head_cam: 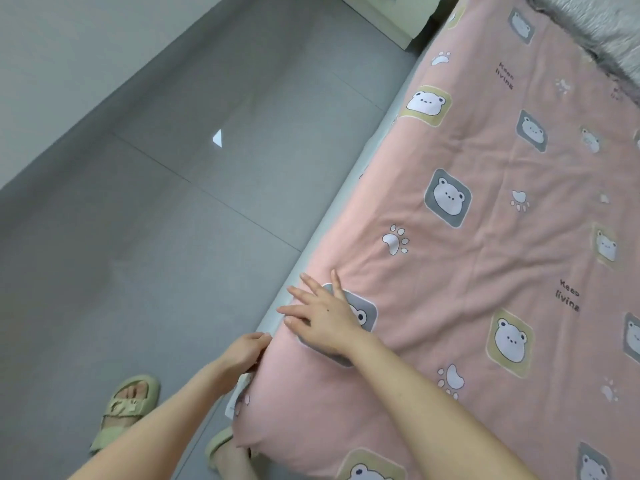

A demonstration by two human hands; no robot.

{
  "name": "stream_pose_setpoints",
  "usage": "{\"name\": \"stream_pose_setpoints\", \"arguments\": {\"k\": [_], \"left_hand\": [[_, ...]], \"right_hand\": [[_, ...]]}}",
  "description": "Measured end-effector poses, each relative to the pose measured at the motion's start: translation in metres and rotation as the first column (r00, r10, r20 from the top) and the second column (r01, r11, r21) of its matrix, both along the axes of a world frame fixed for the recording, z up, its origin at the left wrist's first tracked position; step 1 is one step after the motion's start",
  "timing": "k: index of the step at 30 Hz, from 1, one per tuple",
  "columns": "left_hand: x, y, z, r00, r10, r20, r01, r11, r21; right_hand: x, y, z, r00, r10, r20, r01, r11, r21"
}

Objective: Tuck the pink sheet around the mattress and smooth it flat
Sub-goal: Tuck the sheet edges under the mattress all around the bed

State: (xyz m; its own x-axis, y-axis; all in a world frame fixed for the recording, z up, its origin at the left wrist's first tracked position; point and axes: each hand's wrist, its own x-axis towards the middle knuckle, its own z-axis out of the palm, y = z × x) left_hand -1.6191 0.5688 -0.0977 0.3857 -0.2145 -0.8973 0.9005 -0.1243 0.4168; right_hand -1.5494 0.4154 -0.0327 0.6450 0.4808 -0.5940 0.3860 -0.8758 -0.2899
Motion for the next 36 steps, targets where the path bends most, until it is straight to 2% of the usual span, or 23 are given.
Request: {"name": "stream_pose_setpoints", "arguments": {"k": [3,5,7,9,12,14,15,17,19,21,28,32,34,36], "left_hand": [[-0.023,0.01,0.008,0.993,-0.026,-0.115,0.027,1.0,0.005],[-0.042,0.015,0.012,0.979,-0.08,-0.189,0.079,0.997,-0.011],[-0.055,0.021,0.015,0.968,-0.053,-0.244,0.046,0.998,-0.035],[-0.057,0.025,0.017,0.975,-0.069,-0.211,0.066,0.998,-0.019],[-0.043,0.038,0.028,0.985,-0.159,-0.072,0.165,0.983,0.086],[-0.024,0.054,0.038,0.981,-0.195,0.006,0.192,0.968,0.162],[-0.012,0.062,0.045,0.974,-0.223,0.038,0.212,0.958,0.193],[0.015,0.078,0.062,0.961,-0.255,0.104,0.227,0.948,0.225],[0.046,0.088,0.082,0.944,-0.28,0.178,0.229,0.938,0.261],[0.076,0.091,0.103,0.918,-0.312,0.244,0.232,0.923,0.307],[0.134,0.045,0.192,0.829,-0.355,0.431,0.234,0.922,0.31],[0.123,-0.014,0.238,0.745,-0.436,0.504,0.326,0.898,0.295],[0.112,-0.039,0.25,0.709,-0.477,0.519,0.369,0.878,0.304],[0.092,-0.073,0.26,0.672,-0.525,0.522,0.428,0.851,0.305]], "right_hand": [[-0.005,-0.003,0.009,0.96,-0.251,0.126,0.249,0.968,0.031],[-0.023,-0.001,0.011,0.943,-0.293,0.161,0.303,0.952,-0.04],[-0.052,0.009,0.012,0.956,-0.281,0.086,0.289,0.953,-0.09],[-0.078,0.025,0.015,0.97,-0.242,0.027,0.243,0.959,-0.148],[-0.103,0.049,0.019,0.983,-0.172,-0.066,0.154,0.962,-0.227],[-0.106,0.062,0.027,0.961,-0.22,-0.166,0.172,0.95,-0.261],[-0.102,0.067,0.036,0.928,-0.306,-0.214,0.248,0.933,-0.259],[-0.085,0.072,0.06,0.817,-0.514,-0.261,0.478,0.857,-0.191],[-0.063,0.069,0.088,0.723,-0.658,-0.212,0.663,0.747,-0.057],[-0.043,0.062,0.116,0.631,-0.759,-0.159,0.774,0.63,0.063],[-0.014,0.022,0.187,0.361,-0.931,-0.045,0.898,0.334,0.286],[-0.046,-0.017,0.214,0.163,-0.98,-0.114,0.922,0.11,0.372],[-0.069,-0.033,0.222,0.103,-0.986,-0.133,0.924,0.046,0.379],[-0.105,-0.059,0.229,0.013,-0.982,-0.191,0.921,-0.063,0.385]]}}
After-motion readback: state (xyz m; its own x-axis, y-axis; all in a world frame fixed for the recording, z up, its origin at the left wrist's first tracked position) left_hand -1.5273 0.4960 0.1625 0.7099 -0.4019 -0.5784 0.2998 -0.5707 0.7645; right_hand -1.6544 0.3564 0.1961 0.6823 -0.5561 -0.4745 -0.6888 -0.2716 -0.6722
